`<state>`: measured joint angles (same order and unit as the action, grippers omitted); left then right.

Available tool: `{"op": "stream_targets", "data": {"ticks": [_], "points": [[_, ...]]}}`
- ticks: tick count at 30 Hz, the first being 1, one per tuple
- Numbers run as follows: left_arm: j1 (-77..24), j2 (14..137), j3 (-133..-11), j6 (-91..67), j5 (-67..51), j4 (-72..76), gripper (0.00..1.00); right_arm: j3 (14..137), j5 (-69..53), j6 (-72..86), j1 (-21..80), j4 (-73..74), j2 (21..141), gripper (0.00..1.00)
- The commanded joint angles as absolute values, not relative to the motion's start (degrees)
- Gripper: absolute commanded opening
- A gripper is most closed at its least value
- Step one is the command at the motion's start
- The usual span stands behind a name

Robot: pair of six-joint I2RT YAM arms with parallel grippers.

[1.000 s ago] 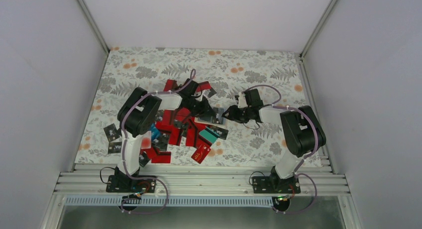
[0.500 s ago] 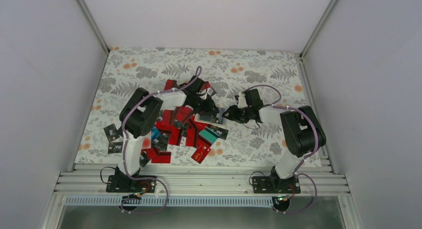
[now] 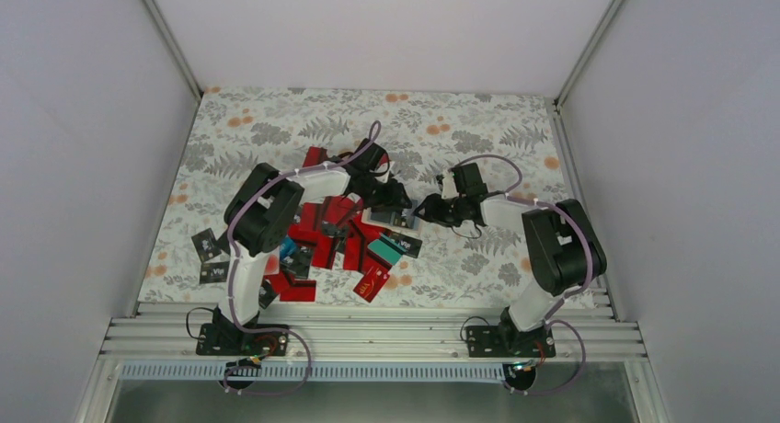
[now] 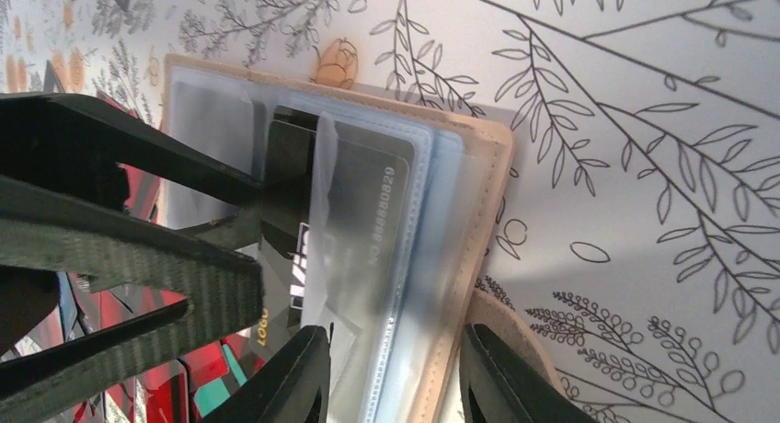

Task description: Put the credit cards into the card holder

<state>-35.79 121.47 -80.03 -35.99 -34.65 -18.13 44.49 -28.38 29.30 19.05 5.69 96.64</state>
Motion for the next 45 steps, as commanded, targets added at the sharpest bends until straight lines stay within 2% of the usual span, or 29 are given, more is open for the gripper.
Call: {"op": "stream_targets", "data": {"ticks": [1,9,22,25,31,36,45], "points": [[-36.12,121.81,-80.30,-34.27,-32.51,-20.77,0.55,46.56,-26.55,28.14,19.16,7.94,93.09,0.38],[-36.82,119.98,-81.95,-30.87,-29.29,-23.86,0.69,46.77,-27.60,28.12,19.16,8.96,88.57,0.39],[-37.21,112.73,-79.85,-24.64,-21.99,-25.28,0.77,48.67,-34.95,29.27,19.16,6.71,91.66,0.38],[-37.20,111.85,-79.39,-23.10,-20.32,-25.92,0.68,49.05,-36.76,29.67,19.16,5.73,93.44,0.38],[-37.22,112.84,-77.91,-21.23,-18.92,-25.04,0.32,50.03,-37.68,29.95,19.16,5.46,97.17,0.38],[-37.38,114.04,-77.44,-20.75,-19.50,-23.86,0.12,50.75,-37.19,29.75,19.00,5.80,98.64,0.37],[-37.96,116.74,-77.82,-20.14,-19.72,-24.25,0.04,51.80,-36.99,29.38,18.59,5.87,101.36,0.36]]}}
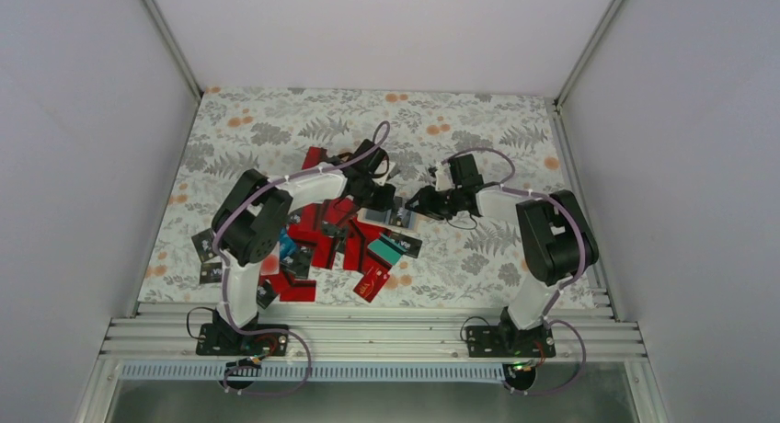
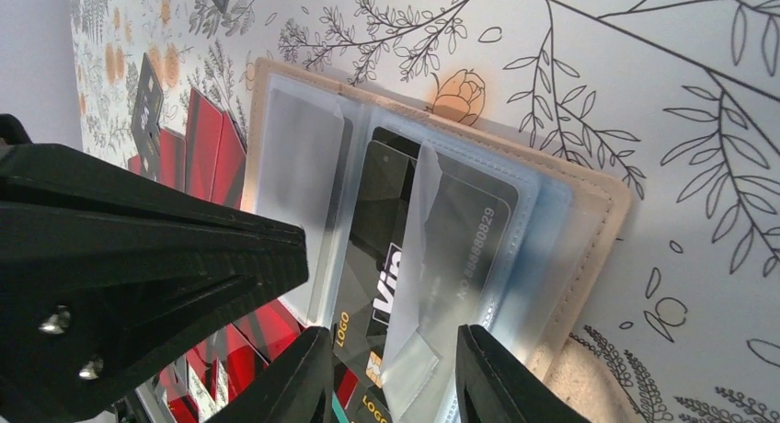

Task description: Put the credit cards into the card holder

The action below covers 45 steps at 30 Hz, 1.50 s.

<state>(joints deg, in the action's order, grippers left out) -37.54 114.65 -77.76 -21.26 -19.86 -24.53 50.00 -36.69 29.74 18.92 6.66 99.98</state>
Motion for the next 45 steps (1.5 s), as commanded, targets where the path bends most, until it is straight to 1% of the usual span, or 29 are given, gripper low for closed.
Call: {"op": "stream_targets", "data": {"ticks": [1,15,20,26,35,39,45], "points": [[-38.03,117.07,-77.99,-20.00,-19.80,-24.33,0.04,51.91,-36.88,29.36,18.55,5.92,101.48,0.36],[-39.09,119.61,-78.41,-20.06,-18.25,-25.56,0.02,51.95,-35.32,28.85,18.26,6.34,103.14,0.36],[-39.11,119.55,-77.33,-20.68,-17.85,-25.19,0.03,51.62,-32.97,28.84,18.21,7.52,102.75,0.36],[-39.19,118.73,-76.32,-21.18,-18.00,-24.34,0.02,51.09,-33.03,29.15,18.21,7.43,102.15,0.37],[-39.37,118.32,-75.69,-21.49,-18.44,-23.85,0.02,50.95,-32.53,31.60,18.24,8.14,104.45,0.37],[-39.40,118.36,-75.01,-21.67,-19.25,-23.27,0.02,50.50,-35.08,33.27,18.22,6.61,105.99,0.37],[-39.45,118.15,-74.24,-21.97,-19.93,-22.70,0.02,50.62,-42.85,34.23,18.19,3.44,106.80,0.36]]}}
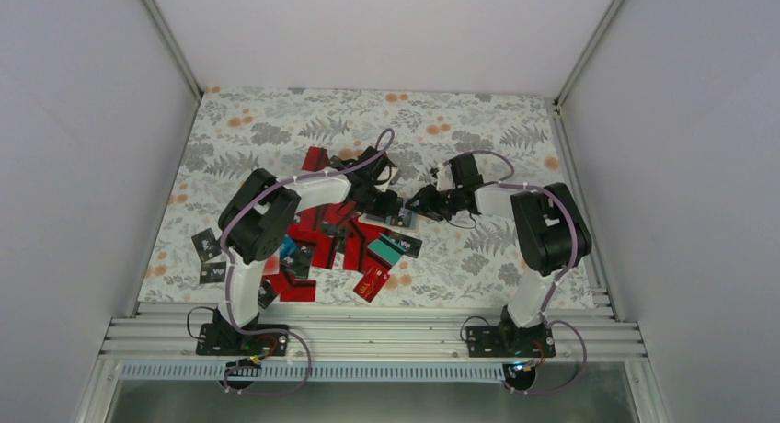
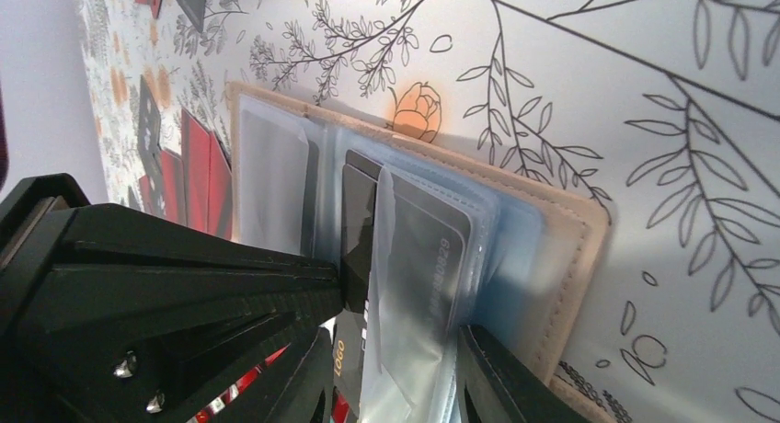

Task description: Put the credit cards into the card holder

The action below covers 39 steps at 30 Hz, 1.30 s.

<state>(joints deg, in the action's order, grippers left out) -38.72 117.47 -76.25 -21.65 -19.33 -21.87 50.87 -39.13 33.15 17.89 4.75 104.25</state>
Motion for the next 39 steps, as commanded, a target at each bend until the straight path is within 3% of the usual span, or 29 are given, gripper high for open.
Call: {"op": "stream_targets", "data": {"ticks": [1,9,39], "points": [[-39.45,118.08,-74.00,-22.02,-20.14,-22.51,0.02,50.62,-43.97,34.26,18.22,3.00,106.67,0.36],[-39.46,117.95,-72.86,-22.49,-20.74,-21.54,0.02,51.28,-48.55,33.99,18.19,2.83,104.40,0.37],[-39.31,116.00,-75.76,-22.99,-19.89,-23.77,0.02,56.87,-41.20,31.16,20.97,13.08,101.17,0.36]]}}
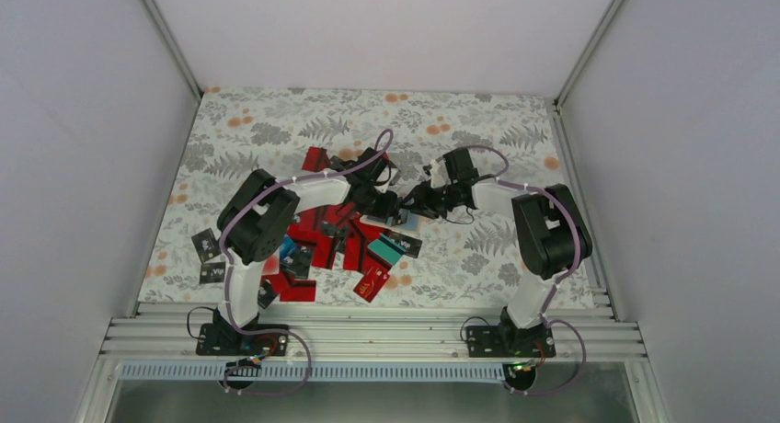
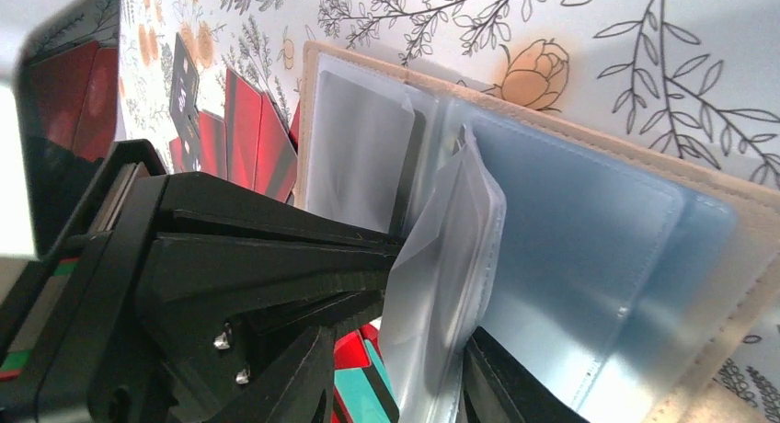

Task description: Put the credit cards into the card holder

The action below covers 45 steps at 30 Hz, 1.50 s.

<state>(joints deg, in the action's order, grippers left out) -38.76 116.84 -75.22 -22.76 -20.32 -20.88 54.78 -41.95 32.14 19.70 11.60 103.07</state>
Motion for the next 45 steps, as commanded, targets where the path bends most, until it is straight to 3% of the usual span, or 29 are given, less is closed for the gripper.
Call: {"op": "stream_targets", "data": {"ticks": [1,27,45], "points": [[-39.33,115.82,-75.76,-23.10,-19.80,-23.85,0.02,57.13,-40.83,31.12,21.11,13.40,101.20,0.36],[-35.21,108.06,-72.96,-22.94,-18.82,-25.09,0.02,63.13,-37.29,31.62,25.20,17.30,103.55,0.35],[-28.70,84.14,-53.16,-23.88,-10.20,-27.47,0.03,77.92,-39.81,30.28,30.06,19.41,114.30,0.36]]}}
